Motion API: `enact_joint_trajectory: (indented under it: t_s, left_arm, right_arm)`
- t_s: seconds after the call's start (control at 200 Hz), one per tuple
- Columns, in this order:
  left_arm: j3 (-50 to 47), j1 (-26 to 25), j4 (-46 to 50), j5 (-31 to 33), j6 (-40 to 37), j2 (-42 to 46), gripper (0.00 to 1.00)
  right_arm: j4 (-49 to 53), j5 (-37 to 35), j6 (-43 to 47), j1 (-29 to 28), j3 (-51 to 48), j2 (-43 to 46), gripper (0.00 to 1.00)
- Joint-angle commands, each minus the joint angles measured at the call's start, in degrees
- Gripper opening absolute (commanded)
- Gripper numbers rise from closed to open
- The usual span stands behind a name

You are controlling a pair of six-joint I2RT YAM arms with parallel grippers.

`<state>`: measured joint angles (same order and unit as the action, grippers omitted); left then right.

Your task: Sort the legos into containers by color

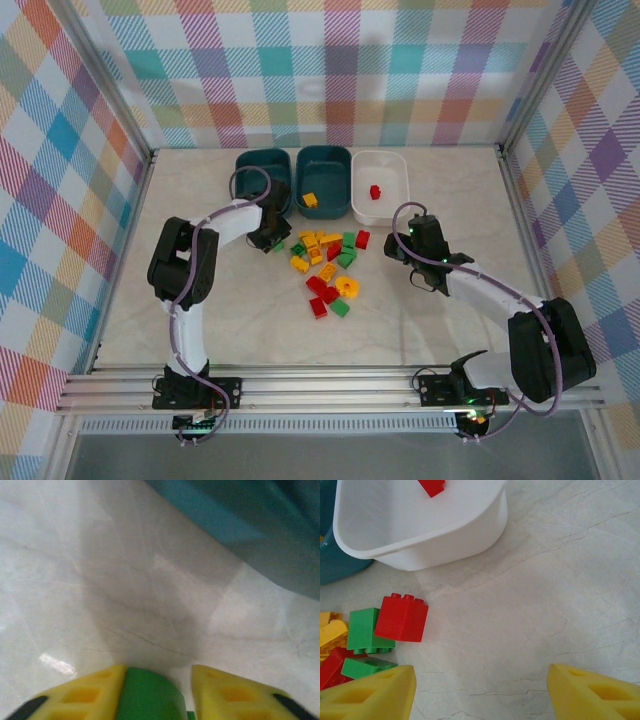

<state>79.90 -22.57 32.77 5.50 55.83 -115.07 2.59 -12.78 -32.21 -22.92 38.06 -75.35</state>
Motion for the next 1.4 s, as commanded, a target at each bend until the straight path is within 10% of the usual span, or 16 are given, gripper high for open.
enact_joint_trajectory:
  t_s: [0.0,0.445,0.98,1.22,1.395]
  left_arm:
    - [-2.3,0.0,-1.9,-0.1,-1.0,2.1,0.25]
    - [7.6,3.0,3.5,3.7,-17.4,12.9,0.25]
    - [48.9,11.6,20.6,-6.4,-22.7,-20.5,0.33]
    - [42.3,9.9,15.0,-11.0,-27.8,-12.3,0.82]
    - [16.4,7.3,-0.9,-11.6,-27.1,9.7,0.98]
  right_arm:
    - [-0.4,0.7,-0.5,-0.3,-0.1,1.2,0.70]
    - [-0.7,1.1,-0.9,-0.3,-0.4,1.4,0.70]
    - [-1.3,3.0,-1.2,-0.3,-0.3,0.2,0.70]
    - [-2.4,5.1,0.7,-2.8,0.6,-1.1,0.69]
    - [-1.4,-6.9,6.7,-12.2,2.5,-1.0,0.66]
